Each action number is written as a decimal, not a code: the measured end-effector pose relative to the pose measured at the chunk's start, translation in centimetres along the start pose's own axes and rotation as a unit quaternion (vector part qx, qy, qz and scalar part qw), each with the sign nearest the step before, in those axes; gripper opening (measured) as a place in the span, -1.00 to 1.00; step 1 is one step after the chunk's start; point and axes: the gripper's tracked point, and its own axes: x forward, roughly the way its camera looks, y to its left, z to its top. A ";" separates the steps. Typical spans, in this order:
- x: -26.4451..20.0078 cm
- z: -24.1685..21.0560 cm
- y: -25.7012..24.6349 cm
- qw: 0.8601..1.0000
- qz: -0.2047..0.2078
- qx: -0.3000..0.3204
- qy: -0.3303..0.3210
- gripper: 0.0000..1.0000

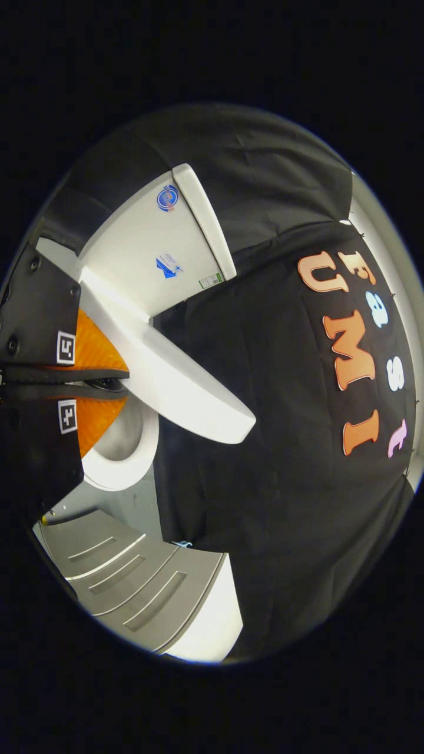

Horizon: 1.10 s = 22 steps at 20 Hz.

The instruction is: Open the toilet lid.

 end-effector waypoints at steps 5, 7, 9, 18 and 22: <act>-0.2 2.1 2.6 0.999 0.004 -0.039 -0.010 -0.84; -0.1 2.6 3.3 0.999 0.004 -0.049 -0.014 -0.84; -0.1 3.3 4.1 0.998 0.008 -0.058 -0.019 -0.84; 0.1 6.1 8.5 0.996 0.031 -0.080 -0.031 -0.84; -0.5 7.6 12.0 0.991 0.042 -0.121 -0.045 -0.84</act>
